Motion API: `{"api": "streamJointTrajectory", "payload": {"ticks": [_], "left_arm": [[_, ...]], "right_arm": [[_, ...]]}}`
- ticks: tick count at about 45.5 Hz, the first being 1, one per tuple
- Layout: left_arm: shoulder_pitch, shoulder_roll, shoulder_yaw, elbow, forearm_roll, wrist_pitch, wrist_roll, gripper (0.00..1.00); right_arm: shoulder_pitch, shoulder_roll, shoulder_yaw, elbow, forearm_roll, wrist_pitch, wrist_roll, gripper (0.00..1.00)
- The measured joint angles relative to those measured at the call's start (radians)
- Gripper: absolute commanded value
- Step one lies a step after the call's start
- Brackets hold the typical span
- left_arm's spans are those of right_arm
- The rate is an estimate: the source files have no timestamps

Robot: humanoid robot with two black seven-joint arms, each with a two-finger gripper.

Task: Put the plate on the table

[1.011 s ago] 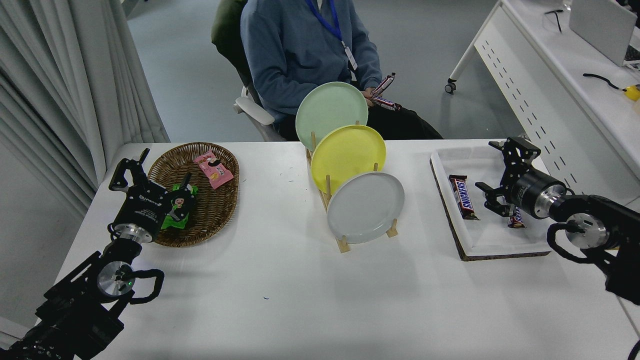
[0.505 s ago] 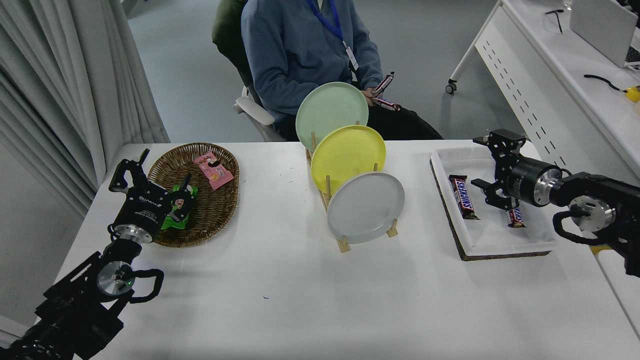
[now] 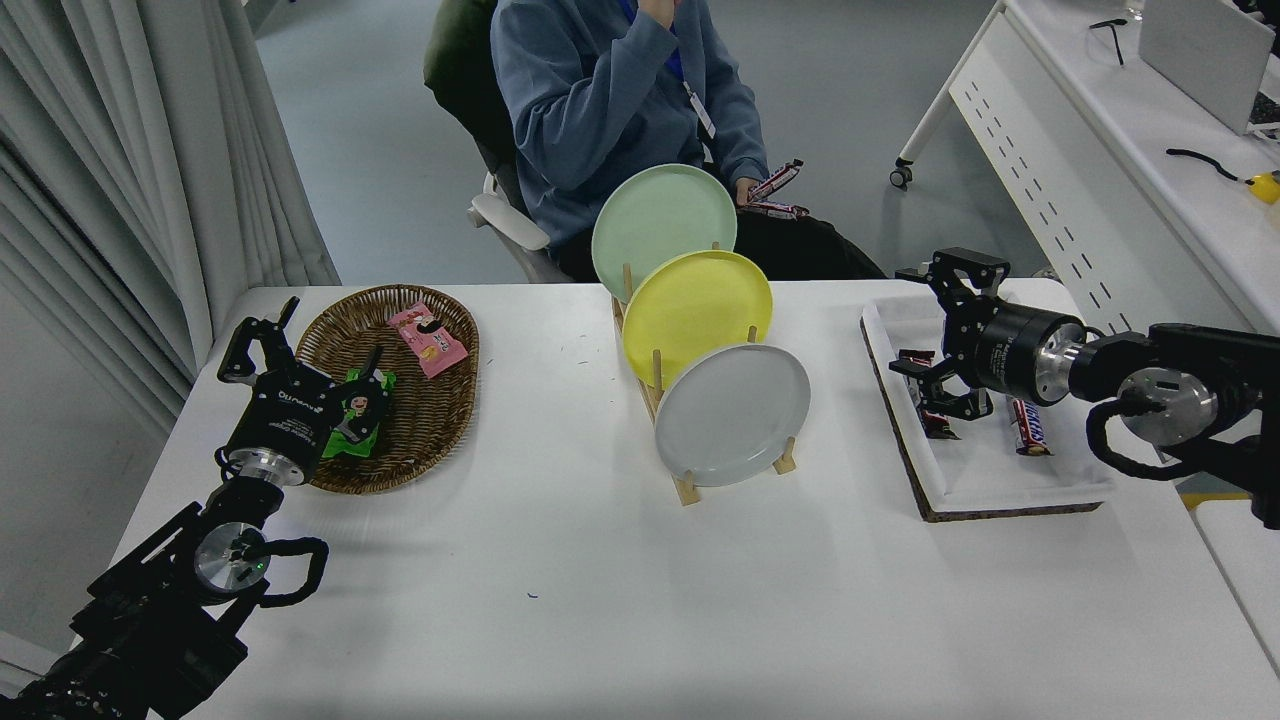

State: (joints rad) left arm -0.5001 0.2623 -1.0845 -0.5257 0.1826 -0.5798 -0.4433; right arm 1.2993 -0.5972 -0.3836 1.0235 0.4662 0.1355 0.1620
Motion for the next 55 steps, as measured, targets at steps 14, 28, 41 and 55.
{"api": "streamJointTrajectory", "payload": {"ticks": [14, 28, 41, 55], "left_arm": [[0.0, 0.0, 0.0, 0.0, 0.0, 0.0, 0.0, 1.0], [0.0, 0.0, 0.0, 0.0, 0.0, 0.0, 0.0, 1.0], [0.0, 0.0, 0.0, 0.0, 0.0, 0.0, 0.0, 1.0], [0.0, 0.0, 0.0, 0.0, 0.0, 0.0, 0.0, 1.0]], "right_arm": [[0.002, 0.055, 0.081, 0.014, 0.071, -0.101, -0.002, 0.99], [-0.002, 0.109, 0.132, 0.025, 0.124, -0.194, -0.002, 0.99], [0.005, 0.118, 0.14, 0.095, 0.203, -0.238, -0.01, 0.99], [0.07, 0.14, 0.081, 0.152, 0.236, -0.271, -0.059, 0.99]]}}
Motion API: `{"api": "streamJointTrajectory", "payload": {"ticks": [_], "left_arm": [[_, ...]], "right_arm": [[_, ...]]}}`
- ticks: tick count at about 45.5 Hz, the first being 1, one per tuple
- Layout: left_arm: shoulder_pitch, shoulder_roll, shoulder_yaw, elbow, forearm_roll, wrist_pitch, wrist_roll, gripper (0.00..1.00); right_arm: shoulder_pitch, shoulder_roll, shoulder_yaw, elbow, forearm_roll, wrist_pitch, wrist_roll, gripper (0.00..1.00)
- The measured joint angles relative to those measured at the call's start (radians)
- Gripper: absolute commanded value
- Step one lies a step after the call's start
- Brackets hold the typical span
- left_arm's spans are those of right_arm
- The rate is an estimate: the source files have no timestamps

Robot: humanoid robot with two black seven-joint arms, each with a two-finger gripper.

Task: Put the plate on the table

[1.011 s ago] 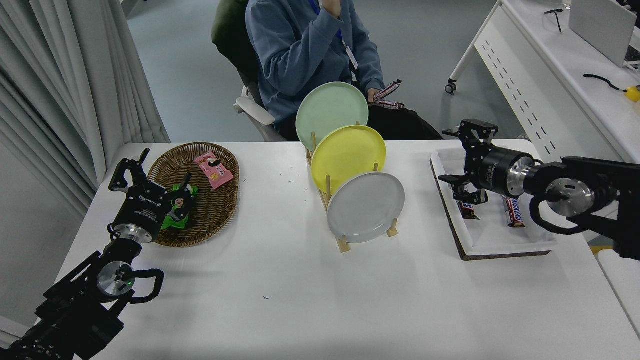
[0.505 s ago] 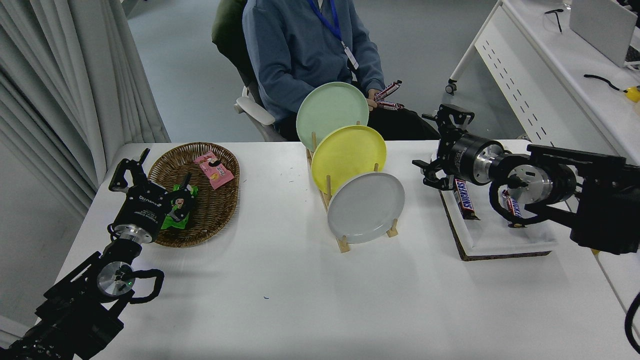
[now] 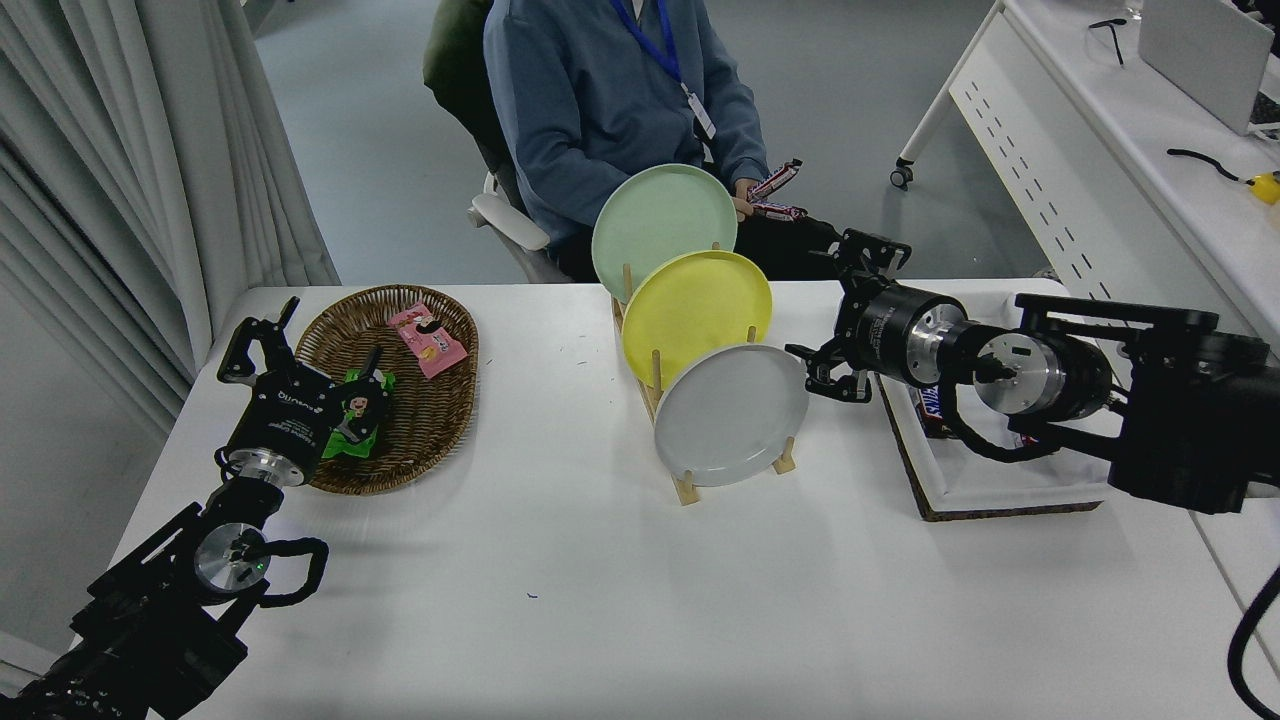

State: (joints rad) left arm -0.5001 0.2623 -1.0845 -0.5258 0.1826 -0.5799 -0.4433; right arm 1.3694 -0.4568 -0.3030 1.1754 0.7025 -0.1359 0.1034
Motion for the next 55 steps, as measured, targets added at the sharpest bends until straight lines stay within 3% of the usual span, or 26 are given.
{"api": "streamJointTrajectory", "payload": {"ticks": [24, 55], "left_arm": [[0.0, 0.0, 0.0, 0.0, 0.0, 0.0, 0.0, 1.0], [0.0, 0.0, 0.0, 0.0, 0.0, 0.0, 0.0, 1.0]], "right_arm": [[0.064, 0.085, -0.059, -0.012, -0.059, -0.099, -0.07, 0.99], [0.069, 0.224, -0.064, -0.135, -0.079, -0.102, -0.103, 0.99]]}}
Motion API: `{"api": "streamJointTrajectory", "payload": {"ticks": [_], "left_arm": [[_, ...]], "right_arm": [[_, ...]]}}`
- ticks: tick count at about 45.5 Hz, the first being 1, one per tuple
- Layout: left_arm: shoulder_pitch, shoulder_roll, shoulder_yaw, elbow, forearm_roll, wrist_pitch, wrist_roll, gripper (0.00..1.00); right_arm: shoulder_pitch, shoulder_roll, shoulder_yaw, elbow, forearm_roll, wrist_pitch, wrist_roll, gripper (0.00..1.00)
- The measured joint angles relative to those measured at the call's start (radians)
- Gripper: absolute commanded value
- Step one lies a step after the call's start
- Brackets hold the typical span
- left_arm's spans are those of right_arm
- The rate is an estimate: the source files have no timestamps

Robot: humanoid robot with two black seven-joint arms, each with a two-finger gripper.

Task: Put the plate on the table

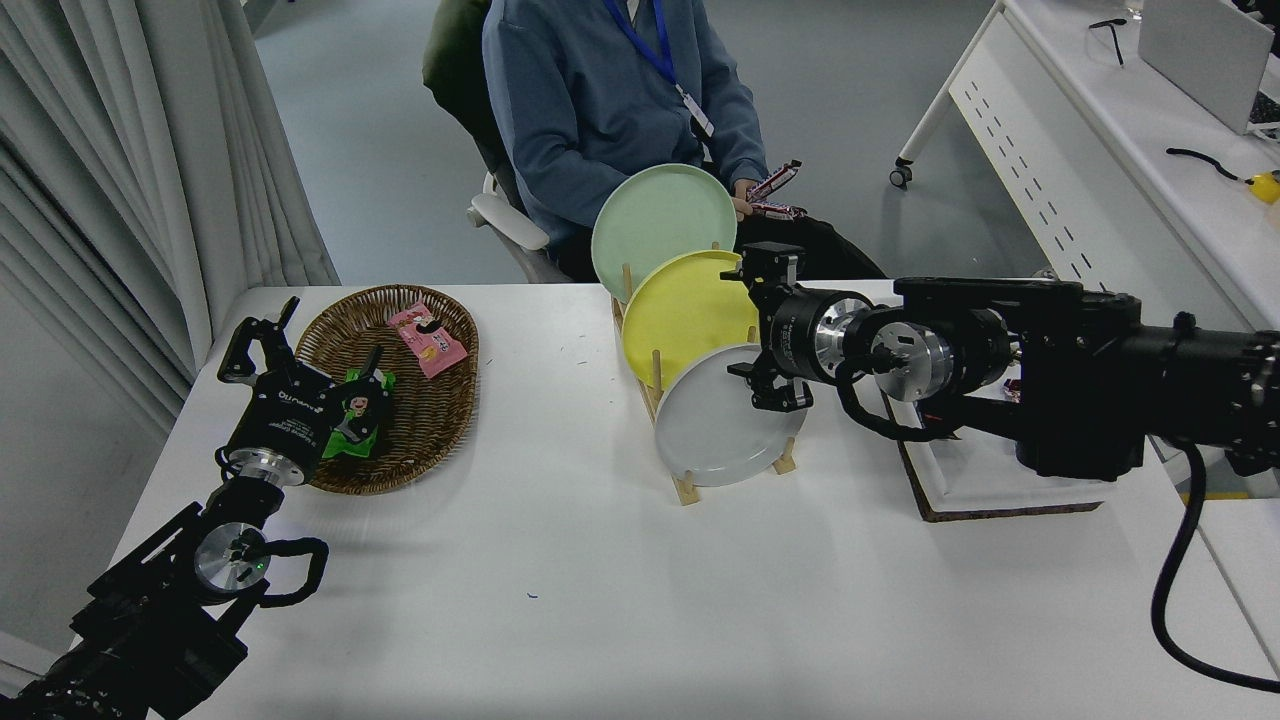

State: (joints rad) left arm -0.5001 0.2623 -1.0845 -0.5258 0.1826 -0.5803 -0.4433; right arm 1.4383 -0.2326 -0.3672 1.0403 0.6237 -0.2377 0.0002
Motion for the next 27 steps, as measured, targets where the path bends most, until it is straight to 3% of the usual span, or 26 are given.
{"api": "streamJointTrajectory", "payload": {"ticks": [10, 13, 24, 27], "left_arm": [[0.0, 0.0, 0.0, 0.0, 0.0, 0.0, 0.0, 1.0], [0.0, 0.0, 0.0, 0.0, 0.0, 0.0, 0.0, 1.0], [0.0, 0.0, 0.0, 0.0, 0.0, 0.0, 0.0, 1.0], [0.0, 0.0, 0.0, 0.0, 0.0, 0.0, 0.0, 1.0]], "right_arm": [[-0.011, 0.033, -0.007, -0.032, 0.003, -0.007, -0.042, 0.98], [-0.012, 0.038, -0.007, -0.037, 0.003, -0.014, -0.05, 0.92], [-0.012, 0.048, -0.002, -0.059, -0.008, -0.079, -0.063, 0.91], [-0.011, 0.048, -0.001, -0.065, -0.015, -0.091, -0.065, 0.86]]}}
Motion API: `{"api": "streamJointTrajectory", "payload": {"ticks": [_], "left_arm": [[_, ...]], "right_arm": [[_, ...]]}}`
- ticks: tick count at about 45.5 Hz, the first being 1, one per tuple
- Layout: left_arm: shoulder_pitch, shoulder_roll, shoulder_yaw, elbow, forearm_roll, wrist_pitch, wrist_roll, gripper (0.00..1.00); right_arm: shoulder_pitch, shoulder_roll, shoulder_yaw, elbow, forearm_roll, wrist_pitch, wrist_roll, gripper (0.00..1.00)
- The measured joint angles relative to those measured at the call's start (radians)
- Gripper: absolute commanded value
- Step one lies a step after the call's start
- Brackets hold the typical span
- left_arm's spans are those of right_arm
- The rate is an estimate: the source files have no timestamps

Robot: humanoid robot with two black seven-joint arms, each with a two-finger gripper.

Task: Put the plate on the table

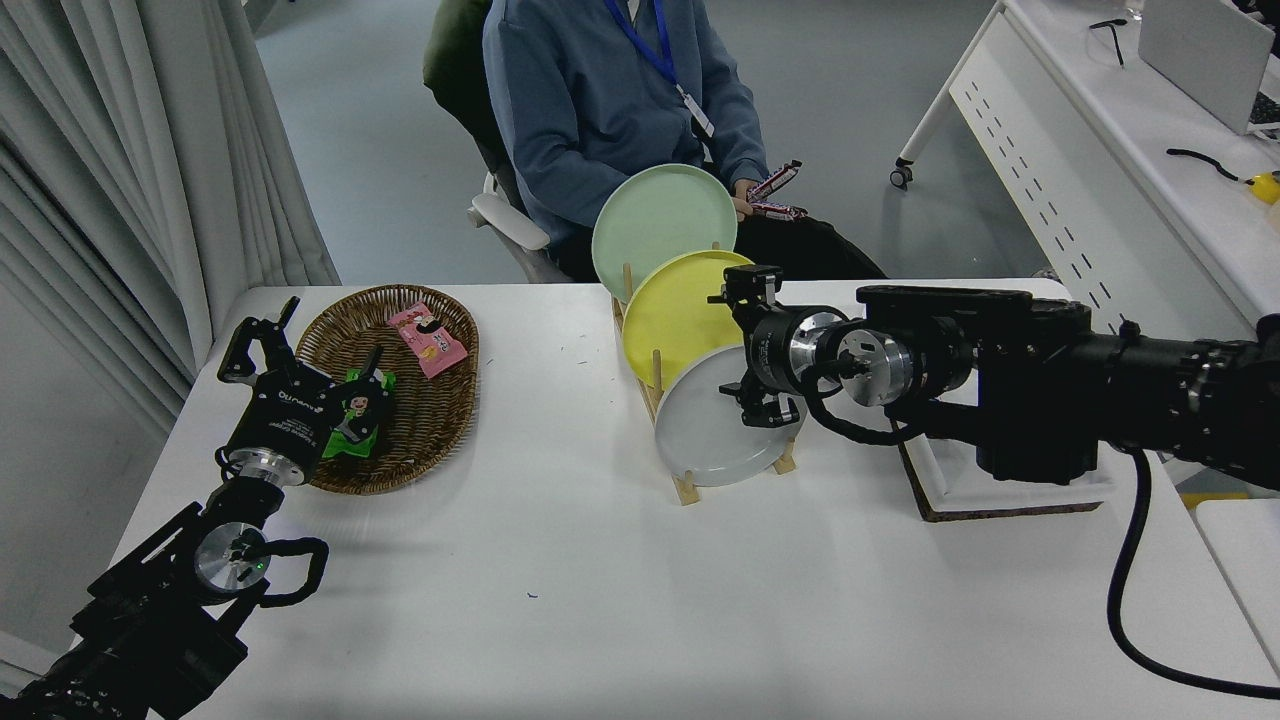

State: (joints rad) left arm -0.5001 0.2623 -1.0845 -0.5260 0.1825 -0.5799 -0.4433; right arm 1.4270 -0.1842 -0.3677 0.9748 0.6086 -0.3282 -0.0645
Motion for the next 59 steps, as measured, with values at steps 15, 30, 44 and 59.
{"api": "streamJointTrajectory", "payload": {"ticks": [15, 30, 44, 59], "left_arm": [[0.0, 0.0, 0.0, 0.0, 0.0, 0.0, 0.0, 1.0], [0.0, 0.0, 0.0, 0.0, 0.0, 0.0, 0.0, 1.0], [0.0, 0.0, 0.0, 0.0, 0.0, 0.0, 0.0, 1.0], [0.0, 0.0, 0.0, 0.0, 0.0, 0.0, 0.0, 1.0]], "right_arm": [[-0.001, 0.0, 0.004, -0.023, -0.038, -0.015, -0.009, 0.73], [-0.01, -0.002, 0.019, -0.023, -0.044, 0.01, -0.045, 0.64], [-0.022, -0.01, 0.072, -0.017, -0.043, 0.031, -0.112, 0.5], [-0.022, -0.027, 0.087, -0.014, -0.044, 0.033, -0.143, 0.42]]}}
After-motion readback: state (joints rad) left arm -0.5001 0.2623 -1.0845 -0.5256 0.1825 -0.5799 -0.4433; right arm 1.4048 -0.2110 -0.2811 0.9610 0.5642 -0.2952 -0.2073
